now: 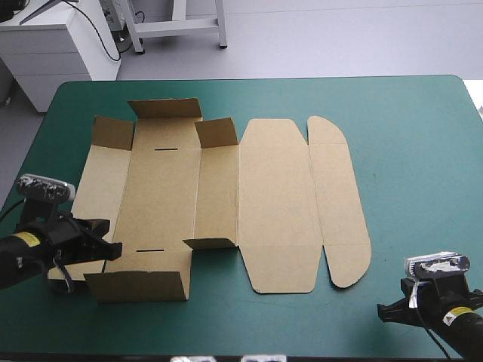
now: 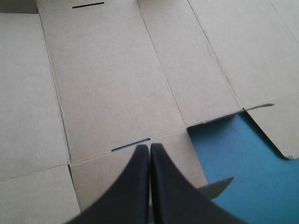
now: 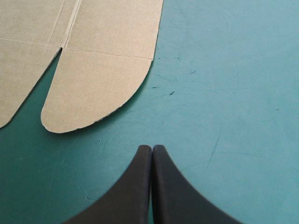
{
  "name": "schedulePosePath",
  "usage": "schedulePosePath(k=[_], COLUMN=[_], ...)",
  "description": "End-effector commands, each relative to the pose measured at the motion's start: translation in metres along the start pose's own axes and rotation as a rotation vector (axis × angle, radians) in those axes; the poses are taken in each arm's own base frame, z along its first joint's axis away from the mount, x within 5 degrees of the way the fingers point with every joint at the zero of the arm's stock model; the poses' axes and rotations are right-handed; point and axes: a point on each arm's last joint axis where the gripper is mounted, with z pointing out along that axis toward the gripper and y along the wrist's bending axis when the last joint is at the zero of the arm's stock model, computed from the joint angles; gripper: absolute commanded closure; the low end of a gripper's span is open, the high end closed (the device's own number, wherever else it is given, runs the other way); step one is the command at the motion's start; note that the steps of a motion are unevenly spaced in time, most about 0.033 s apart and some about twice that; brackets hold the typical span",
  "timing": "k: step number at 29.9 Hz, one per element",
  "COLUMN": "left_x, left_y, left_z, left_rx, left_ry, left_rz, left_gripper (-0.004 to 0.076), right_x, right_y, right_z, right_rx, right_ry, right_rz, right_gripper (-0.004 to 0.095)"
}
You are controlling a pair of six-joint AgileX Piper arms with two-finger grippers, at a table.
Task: Fold the box
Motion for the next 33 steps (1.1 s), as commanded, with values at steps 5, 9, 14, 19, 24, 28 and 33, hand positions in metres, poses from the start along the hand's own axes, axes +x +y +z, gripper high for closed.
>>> schedulePosePath(k=[5,9,14,19,24,28,33], left_x=[-0.042,-0.059,-0.081,-0.086,-0.065,-0.046,-0.024], left_y=[0.026,0.043,0.073,0.123,0.178,0.215,0.245], left_z=[0.049,0.079,0.100,0.097,0.080,0.072,0.074], left_rx=[-0.009,-0.028,-0.081,-0.116,-0.117,-0.062,0.016], left_ry=[0.013,0.060,0.100,0.109,0.111,0.070,0.081], left_rz=[-0.065,-0.082,-0.138,-0.246,-0.392,-0.520,-0.560], left_gripper=[0.0732,0.0732,0.0732,0.0732,0.0732,0.0732,0.0732], right_x=[-0.010,-0.010,-0.010,-0.010,-0.010,-0.010,-0.010], right_y=[0.000,0.000,0.000,0.000,0.000,0.000,0.000], right_z=[-0.005,-0.005,-0.005,-0.005,-0.005,-0.005,-0.005], right_rx=[0.005,0.005,0.005,0.006,0.006,0.006,0.006], right_ry=[-0.064,-0.064,-0.064,-0.064,-0.064,-0.064,-0.064], right_rz=[-0.002,-0.002,-0.002,-0.003,-0.003,-0.003,-0.003], right_gripper=[0.0928,0.0928,0.0928,0.0928,0.0928,0.0928,0.0928])
